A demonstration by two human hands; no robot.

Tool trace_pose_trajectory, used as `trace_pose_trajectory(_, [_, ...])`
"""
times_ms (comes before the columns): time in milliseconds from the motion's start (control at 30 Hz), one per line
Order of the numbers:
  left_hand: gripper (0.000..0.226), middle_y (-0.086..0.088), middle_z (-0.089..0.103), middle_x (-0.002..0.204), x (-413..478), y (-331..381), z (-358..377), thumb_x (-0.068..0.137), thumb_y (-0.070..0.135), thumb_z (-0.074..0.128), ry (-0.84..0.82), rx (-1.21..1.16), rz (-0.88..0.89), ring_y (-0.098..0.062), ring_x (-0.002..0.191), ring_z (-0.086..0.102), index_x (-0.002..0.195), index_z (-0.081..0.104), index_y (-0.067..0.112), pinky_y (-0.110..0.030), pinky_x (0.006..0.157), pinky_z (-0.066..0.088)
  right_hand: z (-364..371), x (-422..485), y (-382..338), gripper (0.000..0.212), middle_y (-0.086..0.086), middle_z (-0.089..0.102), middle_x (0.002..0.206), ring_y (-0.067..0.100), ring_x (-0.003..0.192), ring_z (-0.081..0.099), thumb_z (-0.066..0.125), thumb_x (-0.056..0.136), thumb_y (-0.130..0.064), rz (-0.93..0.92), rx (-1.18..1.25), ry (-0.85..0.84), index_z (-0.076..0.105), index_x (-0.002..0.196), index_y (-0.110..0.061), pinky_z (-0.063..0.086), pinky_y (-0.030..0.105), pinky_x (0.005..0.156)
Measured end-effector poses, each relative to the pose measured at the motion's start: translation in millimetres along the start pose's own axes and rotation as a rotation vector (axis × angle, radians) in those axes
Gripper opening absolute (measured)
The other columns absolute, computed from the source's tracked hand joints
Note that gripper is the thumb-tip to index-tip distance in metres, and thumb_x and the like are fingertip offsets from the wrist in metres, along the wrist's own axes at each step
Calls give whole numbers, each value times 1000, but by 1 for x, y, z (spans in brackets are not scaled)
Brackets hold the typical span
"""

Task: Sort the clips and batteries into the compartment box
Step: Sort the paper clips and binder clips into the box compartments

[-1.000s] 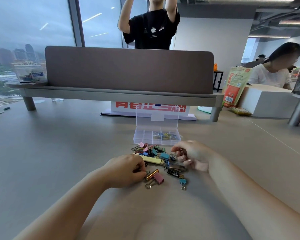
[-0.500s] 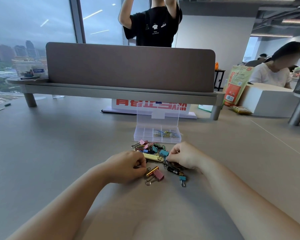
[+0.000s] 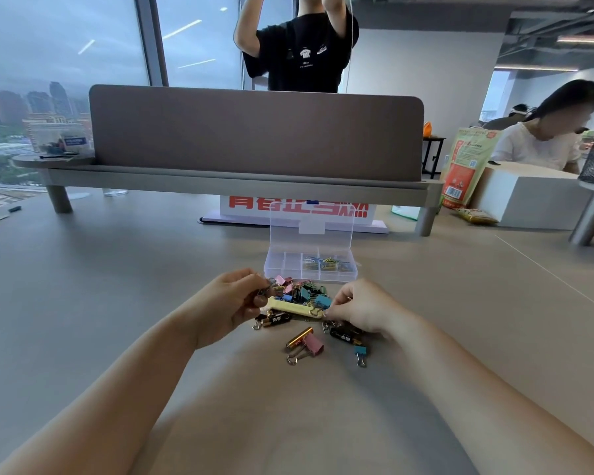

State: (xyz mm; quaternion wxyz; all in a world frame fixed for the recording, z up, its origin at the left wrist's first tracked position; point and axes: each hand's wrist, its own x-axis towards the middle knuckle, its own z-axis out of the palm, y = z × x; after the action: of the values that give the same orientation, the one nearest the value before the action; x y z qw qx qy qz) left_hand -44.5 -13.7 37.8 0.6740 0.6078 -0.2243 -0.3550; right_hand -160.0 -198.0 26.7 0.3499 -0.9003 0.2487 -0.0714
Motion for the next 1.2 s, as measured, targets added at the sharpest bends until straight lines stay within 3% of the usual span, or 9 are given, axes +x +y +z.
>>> trace_pose_trajectory(133, [10, -8, 56, 72, 1, 1, -4, 93, 2, 49, 24, -56, -16, -8, 51, 48, 88, 56, 5, -13, 41, 42, -6, 3, 7, 12, -1, 56, 67, 12, 59, 47, 71, 80, -18, 50, 216, 1, 62, 74, -14, 39, 21, 51])
trace_pose_trajectory(233, [19, -7, 54, 69, 4, 2, -7, 94, 3, 45, 33, -151, -55, -8, 49, 48, 100, 63, 1, -13, 41, 43, -15, 7, 13, 18, 0, 42, 64, 8, 45, 32, 56, 87, -13, 181, 634, -12, 49, 71, -13, 21, 15, 33])
trace_pose_trajectory(367, [24, -4, 50, 64, 5, 3, -12, 93, 7, 40, 25, -281, -162, -6, 44, 44, 88, 62, 0, -13, 36, 41, -25, 6, 19, 10, 5, 46, 63, 7, 38, 37, 46, 84, -9, 330, 1039, -29, 46, 74, -10, 22, 14, 29])
trace_pose_trajectory(500, [20, -2, 47, 66, 6, 2, -10, 91, 13, 43, 45, -201, -181, -7, 43, 39, 73, 52, 11, -13, 33, 34, -22, 4, 24, 11, 1, 51, 69, 8, 49, 36, 57, 88, -17, 216, 584, 35, 60, 80, -11, 24, 15, 36])
trace_pose_trajectory(600, [18, 1, 43, 65, 7, -6, -4, 94, 21, 52, 179, 323, -24, -8, 50, 34, 80, 58, 11, -14, 39, 28, -17, 1, 25, 4, -3, 60, 69, 8, 62, 49, 71, 81, -13, 50, 186, 54, 67, 81, -12, 39, 18, 54])
trace_pose_trajectory(700, [7, 6, 38, 57, 12, -19, -2, 90, 22, 60, 209, 773, 237, -8, 49, 33, 86, 64, 17, -13, 44, 29, -18, -1, 24, 8, -4, 62, 67, 7, 66, 54, 75, 75, -6, 18, 116, -20, 70, 78, -12, 42, 18, 62])
trace_pose_trajectory(900, [12, 8, 37, 61, 12, -25, 8, 86, 36, 64, 170, 1078, 390, -9, 55, 35, 98, 63, 34, -26, 55, 27, -23, -4, 25, 16, -12, 53, 52, 1, 55, 47, 82, 70, -12, -2, 86, -47, 71, 82, -10, 42, 21, 69])
trace_pose_trajectory(1067, [31, 15, 57, 112, 10, -22, 21, 89, 44, 55, 227, 1400, 418, -10, 92, 54, 120, 58, 40, -23, 62, 35, -14, -2, 22, 16, -16, 43, 61, -3, 59, 35, 82, 71, -21, -76, -6, 14, 67, 76, -21, 37, 21, 66])
trace_pose_trajectory(1200, [29, 15, 57, 114, 12, -22, 17, 88, 47, 55, 200, 1472, 397, -10, 99, 55, 116, 59, 38, -24, 63, 38, -7, 0, 18, 15, -13, 45, 59, 0, 56, 38, 77, 77, -23, -112, -87, 15, 63, 71, -25, 33, 20, 55])
